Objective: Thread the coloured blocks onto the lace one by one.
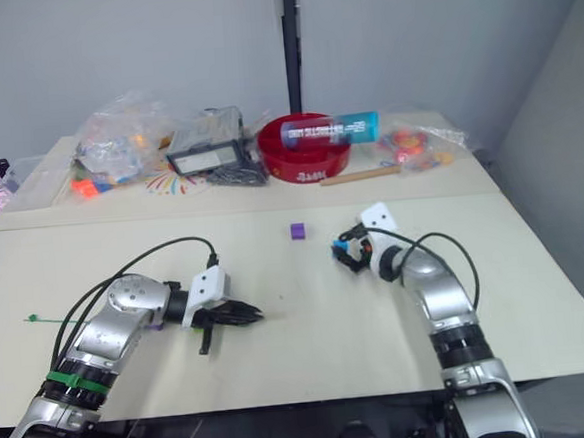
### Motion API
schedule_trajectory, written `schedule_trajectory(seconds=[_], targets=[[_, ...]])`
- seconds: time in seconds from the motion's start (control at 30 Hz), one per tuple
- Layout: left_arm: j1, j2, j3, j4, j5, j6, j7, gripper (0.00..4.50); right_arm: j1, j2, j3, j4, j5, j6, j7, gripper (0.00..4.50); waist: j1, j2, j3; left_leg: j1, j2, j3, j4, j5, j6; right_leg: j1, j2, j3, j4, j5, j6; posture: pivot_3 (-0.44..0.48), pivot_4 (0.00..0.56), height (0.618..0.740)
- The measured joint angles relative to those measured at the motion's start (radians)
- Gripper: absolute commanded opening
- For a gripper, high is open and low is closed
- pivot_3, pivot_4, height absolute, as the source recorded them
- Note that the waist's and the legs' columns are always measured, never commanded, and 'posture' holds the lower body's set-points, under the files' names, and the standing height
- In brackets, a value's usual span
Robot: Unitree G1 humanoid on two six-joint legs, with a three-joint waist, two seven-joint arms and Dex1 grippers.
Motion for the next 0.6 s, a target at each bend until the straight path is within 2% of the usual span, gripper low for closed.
schedule_trajectory(seconds=[0.13, 0.3, 0.5, 0.6], targets=[[0.002, 0.000, 0.000, -0.001, 0.000, 0.000, 0.001, 0.00, 0.023, 0.063, -0.018, -0.016, 0.000, -0.006, -0.079, 4.46, 0.002, 0.000, 0.000, 0.000, 0.000, 0.000, 0.000, 0.000, 0.000, 0.000, 0.000, 0.000, 0.000, 0.000, 0.000, 0.000, 0.150, 0.731], [0.004, 0.001, 0.000, -0.004, 0.000, 0.000, -0.001, 0.00, 0.116, 0.148, -0.011, -0.138, -0.001, 0.013, -0.154, 4.46, 0.002, 0.000, 0.000, 0.000, 0.000, 0.000, 0.000, 0.000, 0.000, 0.000, 0.000, 0.000, 0.000, 0.000, 0.000, 0.000, 0.150, 0.731], [0.004, 0.003, 0.000, -0.004, 0.000, 0.000, -0.002, 0.00, 0.175, 0.293, 0.003, -0.252, -0.089, 0.016, -0.370, 4.46, 0.001, 0.001, 0.000, 0.000, 0.000, 0.000, 0.000, 0.000, 0.000, 0.000, 0.000, 0.000, 0.000, 0.000, 0.000, 0.000, 0.150, 0.731], [0.004, 0.005, 0.000, -0.004, 0.000, 0.001, -0.004, 0.00, 0.175, 0.320, 0.004, -0.254, -0.110, 0.017, -0.419, 4.46, 0.001, 0.001, 0.000, 0.000, 0.000, 0.000, 0.000, 0.000, 0.000, 0.000, 0.000, 0.000, 0.000, 0.000, 0.000, 0.000, 0.150, 0.731]])
